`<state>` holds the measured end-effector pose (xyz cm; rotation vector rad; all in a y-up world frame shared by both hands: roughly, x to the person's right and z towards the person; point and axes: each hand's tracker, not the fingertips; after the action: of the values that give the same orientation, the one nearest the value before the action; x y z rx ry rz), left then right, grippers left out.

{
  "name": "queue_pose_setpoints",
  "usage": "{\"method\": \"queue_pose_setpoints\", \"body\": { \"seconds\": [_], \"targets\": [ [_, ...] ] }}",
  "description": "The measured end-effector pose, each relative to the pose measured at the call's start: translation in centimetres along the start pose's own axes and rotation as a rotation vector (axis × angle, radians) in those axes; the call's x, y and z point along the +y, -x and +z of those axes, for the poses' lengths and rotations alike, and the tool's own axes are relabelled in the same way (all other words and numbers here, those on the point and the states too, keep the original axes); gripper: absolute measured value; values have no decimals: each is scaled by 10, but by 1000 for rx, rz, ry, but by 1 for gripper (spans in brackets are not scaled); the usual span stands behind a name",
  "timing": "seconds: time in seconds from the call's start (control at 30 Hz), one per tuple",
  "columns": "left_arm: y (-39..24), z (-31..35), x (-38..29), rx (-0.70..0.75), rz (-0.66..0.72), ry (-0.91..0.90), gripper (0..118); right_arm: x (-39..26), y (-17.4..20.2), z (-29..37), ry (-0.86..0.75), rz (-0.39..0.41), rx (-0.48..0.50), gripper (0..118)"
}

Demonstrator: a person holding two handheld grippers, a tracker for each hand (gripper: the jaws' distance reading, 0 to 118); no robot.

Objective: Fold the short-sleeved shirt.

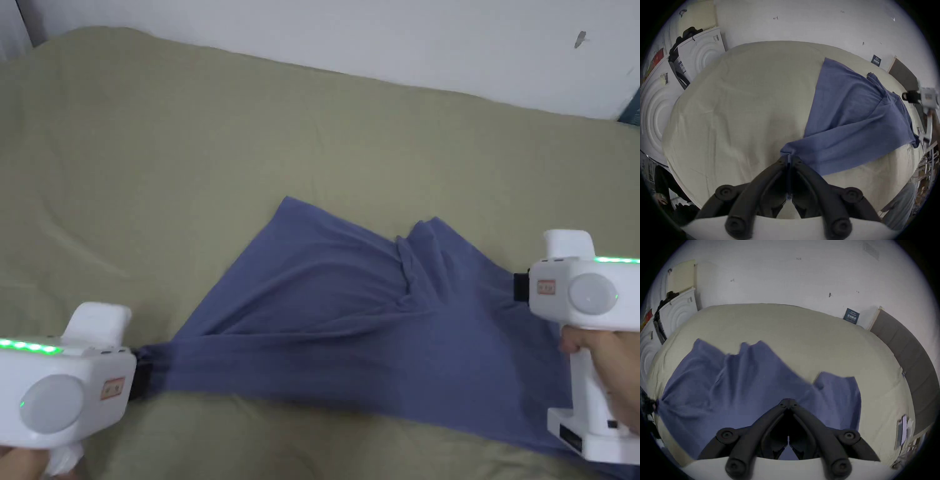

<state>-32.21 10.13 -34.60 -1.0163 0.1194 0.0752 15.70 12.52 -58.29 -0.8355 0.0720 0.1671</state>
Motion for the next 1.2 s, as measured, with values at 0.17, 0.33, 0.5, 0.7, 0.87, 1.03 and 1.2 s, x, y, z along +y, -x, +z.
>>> {"method": "queue_pose_setpoints", "body": {
  "seconds": [0.17, 0.33, 0.5, 0.7, 0.87, 1.03, 1.2],
  "targets": [
    [4, -1, -1, -14, 41, 4, 5, 32, -24, -41, 92, 24, 46, 0],
    [4, -5, 1, -9, 49, 7, 5, 39, -20, -71, 117, 35, 59, 36],
    [1, -9, 4, -4, 41, 20, 5, 37, -13, -96, 161, 51, 105, 113],
    [0, -13, 4, -7, 48, 28, 5, 36, -9, -102, 212, 34, 61, 113],
    [0, -12, 5, -11, 52, 35, 5, 51, 3, -60, 102, 103, 49, 0],
    [4, 7, 9, -20, 76, 13, 5, 47, -2, 15, 27, 64, 60, 0],
    [-2, 55, 26, -54, 91, -87, 5, 50, -22, 102, -91, 83, 63, 0]
  ]
}}
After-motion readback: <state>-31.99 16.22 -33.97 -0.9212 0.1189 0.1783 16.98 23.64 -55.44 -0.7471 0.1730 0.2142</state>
